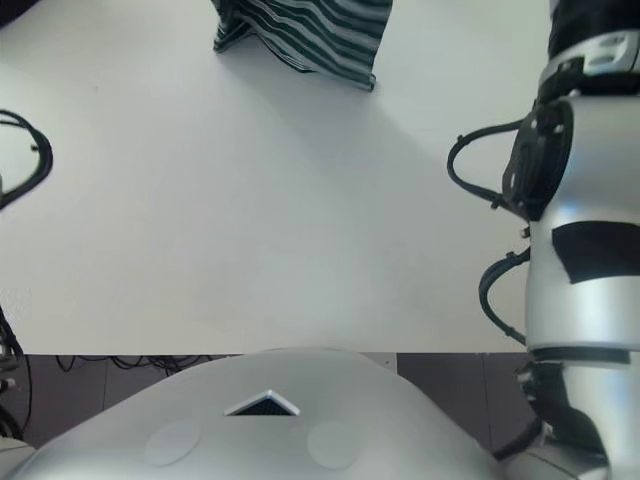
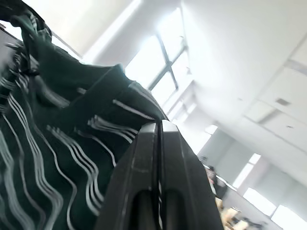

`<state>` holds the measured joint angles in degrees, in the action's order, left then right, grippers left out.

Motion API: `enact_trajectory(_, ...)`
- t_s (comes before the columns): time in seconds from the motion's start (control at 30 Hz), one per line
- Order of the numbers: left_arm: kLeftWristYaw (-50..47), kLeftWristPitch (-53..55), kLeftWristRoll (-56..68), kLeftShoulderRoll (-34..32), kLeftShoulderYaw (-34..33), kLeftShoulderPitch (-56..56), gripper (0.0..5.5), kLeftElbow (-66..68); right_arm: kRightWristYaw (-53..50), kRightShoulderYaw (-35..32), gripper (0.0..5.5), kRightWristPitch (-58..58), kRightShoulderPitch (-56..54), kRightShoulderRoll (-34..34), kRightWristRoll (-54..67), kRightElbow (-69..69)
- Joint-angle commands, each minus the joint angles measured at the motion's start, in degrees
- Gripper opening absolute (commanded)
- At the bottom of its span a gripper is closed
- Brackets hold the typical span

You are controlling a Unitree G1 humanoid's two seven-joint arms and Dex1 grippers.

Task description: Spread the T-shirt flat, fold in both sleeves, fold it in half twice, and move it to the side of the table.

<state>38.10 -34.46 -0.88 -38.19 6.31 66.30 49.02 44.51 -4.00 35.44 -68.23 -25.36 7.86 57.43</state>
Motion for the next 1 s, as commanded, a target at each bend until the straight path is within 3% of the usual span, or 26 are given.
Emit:
enact_trajectory(0.03, 30.37, 24.37, 39.96, -15.67, -8.30, -43.54, 0.00, -48.02, 26.85, 1.38, 0.02, -19.33, 29.48, -6.84, 26.42, -39.77)
enact_trajectory(0.1, 45.05, 38.33, 53.48, -22.56, -19.25, -70.99, 0.00, -66.28, 32.52, 2.28, 0.02, -29.59, 45.92, -13.17, 34.93, -55.20)
enact_trajectory(0.13, 50.39, 39.03, 53.72, -23.98, -22.81, -83.77, 0.00, -72.40, 34.58, 2.67, 0.02, -32.94, 53.67, -15.82, 36.97, -60.44)
enact_trajectory(0.2, 54.16, 37.10, 49.55, -23.60, -25.55, -98.59, 0.00, -78.87, 37.25, 4.24, 0.02, -34.62, 64.42, -18.81, 35.55, -65.43)
enact_trajectory(0.27, 53.88, 34.92, 43.38, -22.39, -25.52, -105.29, 0.00, -81.03, 38.68, 6.41, 0.02, -33.15, 71.63, -20.23, 30.67, -67.26)
enact_trajectory(0.43, 48.03, 30.14, 27.41, -19.01, -23.28, -108.62, 0.00, -81.74, 40.35, 8.41, 0.02, -32.24, 81.70, -22.52, 22.78, -70.74)
enact_trajectory(0.67, 34.13, 24.02, 6.03, -16.06, -19.53, -104.92, 0.00, -81.31, 36.17, 10.34, 0.02, -25.50, 94.44, -23.38, 11.64, -72.46)
enact_trajectory(1.0, 34.60, 22.31, 8.42, -16.75, -15.74, -112.32, 0.00, -89.83, 33.70, 7.33, 0.02, -24.19, 97.19, -27.62, 7.34, -70.77)
